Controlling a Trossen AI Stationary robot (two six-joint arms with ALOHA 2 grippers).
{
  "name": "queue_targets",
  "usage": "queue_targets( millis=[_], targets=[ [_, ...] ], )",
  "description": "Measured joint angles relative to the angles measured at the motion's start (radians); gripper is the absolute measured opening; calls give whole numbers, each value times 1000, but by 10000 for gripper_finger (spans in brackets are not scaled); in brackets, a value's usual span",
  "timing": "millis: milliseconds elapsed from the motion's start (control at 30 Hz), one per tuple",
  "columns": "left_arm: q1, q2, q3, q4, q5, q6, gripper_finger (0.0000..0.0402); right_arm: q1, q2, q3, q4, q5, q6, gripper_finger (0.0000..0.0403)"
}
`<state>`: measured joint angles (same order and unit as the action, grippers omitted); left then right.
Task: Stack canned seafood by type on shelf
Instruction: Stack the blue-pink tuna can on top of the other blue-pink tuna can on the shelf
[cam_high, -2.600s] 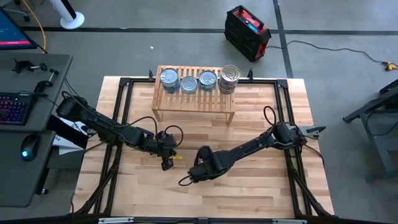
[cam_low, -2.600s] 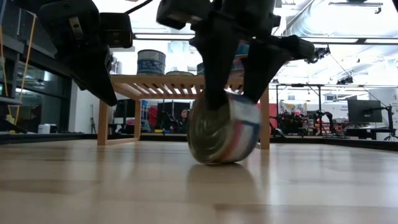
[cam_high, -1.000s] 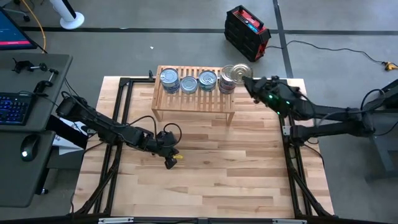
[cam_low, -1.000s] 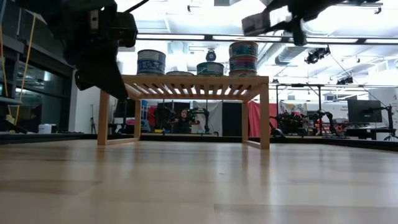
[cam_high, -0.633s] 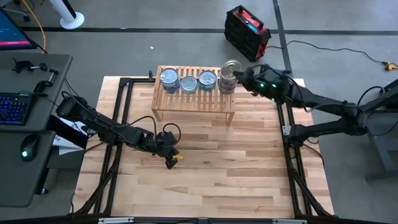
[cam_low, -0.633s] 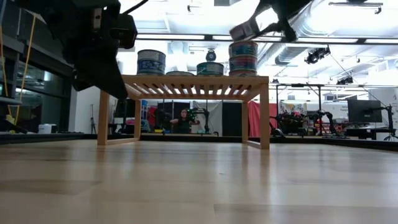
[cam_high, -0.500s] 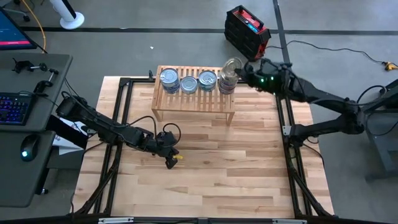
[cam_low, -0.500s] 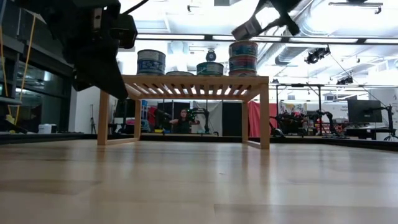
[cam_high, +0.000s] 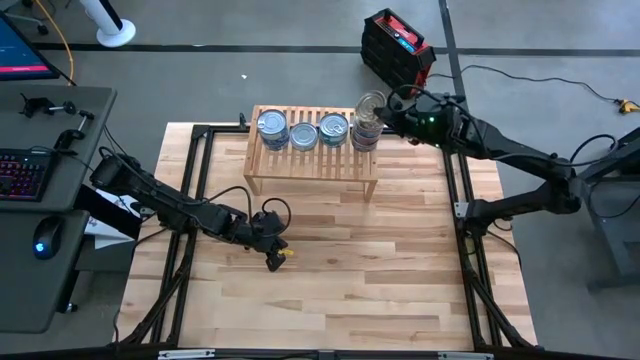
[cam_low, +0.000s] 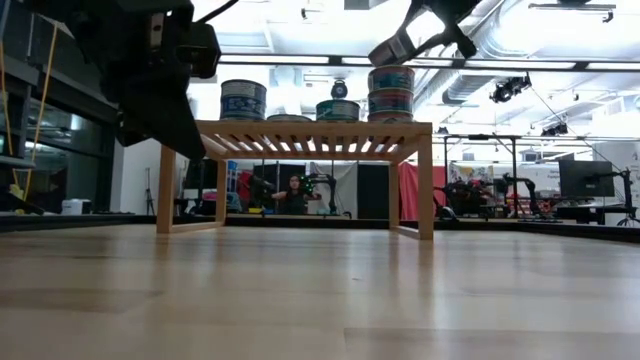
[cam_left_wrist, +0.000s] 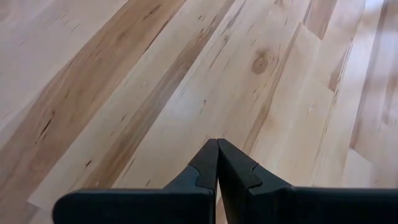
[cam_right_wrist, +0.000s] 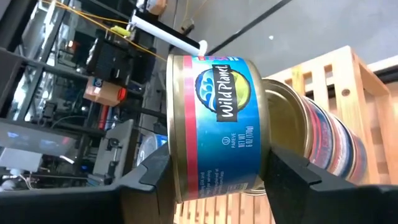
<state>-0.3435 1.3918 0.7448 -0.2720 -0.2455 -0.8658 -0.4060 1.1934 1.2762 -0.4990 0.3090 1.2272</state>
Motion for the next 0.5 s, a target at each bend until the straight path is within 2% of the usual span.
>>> queue_targets(
  millis=[100,333,500],
  targets=[
    [0,0,0,0,0,13,0,0,0,-2,9,0,-1,169],
    [0,0,0,0,0,23,0,1,-2,-3,17,1,-4,256],
    [0,0,0,0,0,23,0,1,-2,-3,15,1,-5,266]
  ],
)
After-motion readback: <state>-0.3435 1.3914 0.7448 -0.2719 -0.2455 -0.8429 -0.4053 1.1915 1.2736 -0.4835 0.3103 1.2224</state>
